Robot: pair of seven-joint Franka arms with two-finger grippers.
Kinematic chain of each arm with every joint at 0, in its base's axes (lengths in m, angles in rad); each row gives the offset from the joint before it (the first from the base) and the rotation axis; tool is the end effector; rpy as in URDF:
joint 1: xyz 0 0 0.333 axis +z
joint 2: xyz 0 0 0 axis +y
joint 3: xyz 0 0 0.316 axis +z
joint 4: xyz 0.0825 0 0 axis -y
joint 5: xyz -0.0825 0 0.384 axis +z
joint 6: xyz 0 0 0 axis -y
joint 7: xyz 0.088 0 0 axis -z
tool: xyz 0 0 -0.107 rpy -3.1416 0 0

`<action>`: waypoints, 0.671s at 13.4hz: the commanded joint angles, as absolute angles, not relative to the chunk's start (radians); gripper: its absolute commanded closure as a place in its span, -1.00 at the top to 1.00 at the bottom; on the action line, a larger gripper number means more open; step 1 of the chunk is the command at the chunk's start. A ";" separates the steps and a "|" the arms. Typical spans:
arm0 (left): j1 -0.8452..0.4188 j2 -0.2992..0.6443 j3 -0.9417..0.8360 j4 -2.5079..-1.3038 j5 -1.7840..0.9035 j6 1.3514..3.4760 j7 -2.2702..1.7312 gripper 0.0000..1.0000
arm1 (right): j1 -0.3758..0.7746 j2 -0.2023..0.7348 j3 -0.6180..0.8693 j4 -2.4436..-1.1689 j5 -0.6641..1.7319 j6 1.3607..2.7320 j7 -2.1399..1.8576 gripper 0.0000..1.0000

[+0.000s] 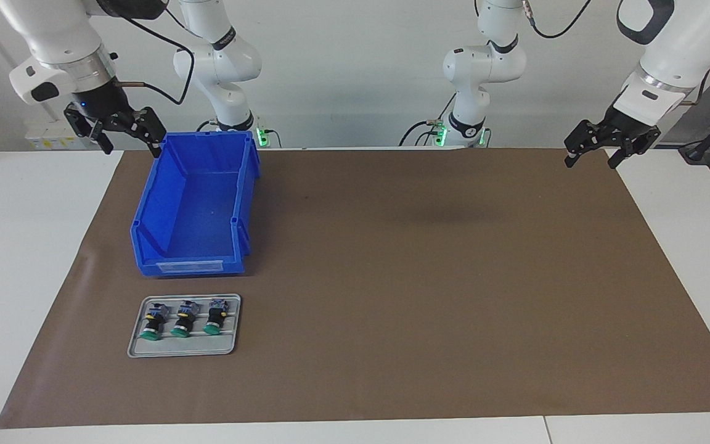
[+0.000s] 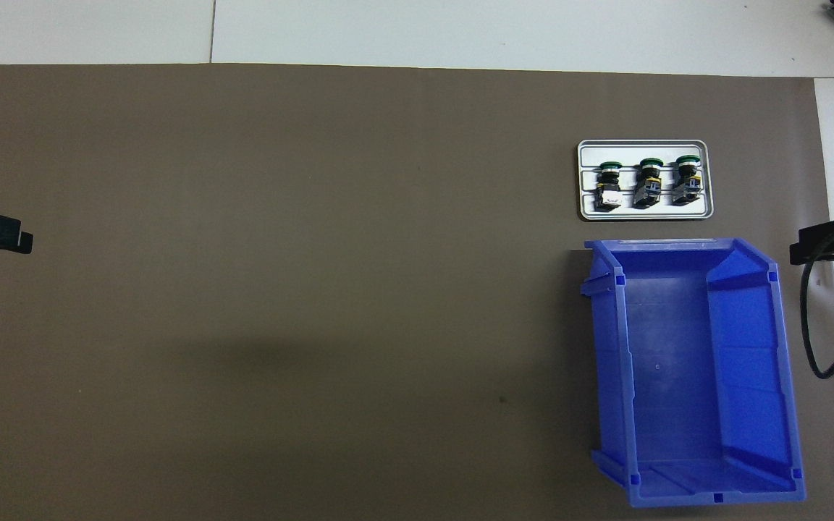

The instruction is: Place and press button with both arms

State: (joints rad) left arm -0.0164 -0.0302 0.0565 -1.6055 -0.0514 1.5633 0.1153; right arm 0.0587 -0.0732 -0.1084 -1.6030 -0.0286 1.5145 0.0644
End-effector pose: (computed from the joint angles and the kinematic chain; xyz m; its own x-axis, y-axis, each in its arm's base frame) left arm 0.5438 0.0168 0.6242 0.9971 -0.0754 -0.0059 -0.0750 -0.9957 0.0541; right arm 0.5250 -0.0316 0.6438 0.9933 -0.1150 -0.0144 -0.1147 -0.9932 0.0216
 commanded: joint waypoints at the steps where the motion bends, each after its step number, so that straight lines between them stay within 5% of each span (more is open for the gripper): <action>1: -0.011 -0.063 0.054 -1.646 -0.054 1.580 0.109 1.00 | 0.051 -0.087 -0.103 -1.617 -0.041 1.522 0.055 1.00; 5: -0.011 -0.063 0.054 -1.646 -0.054 1.580 0.110 1.00 | 0.048 -0.087 -0.103 -1.631 -0.040 1.549 0.045 1.00; 9: -0.011 -0.063 0.054 -1.646 -0.054 1.580 0.109 1.00 | 0.041 -0.055 -0.103 -1.709 -0.037 1.727 0.046 1.00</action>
State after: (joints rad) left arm -0.0164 -0.0302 0.0565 -1.6055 -0.0514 1.5633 0.1153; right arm 0.0564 -0.0669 -0.1091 -1.6521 -0.0286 1.6297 0.0643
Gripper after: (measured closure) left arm 0.000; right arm 0.000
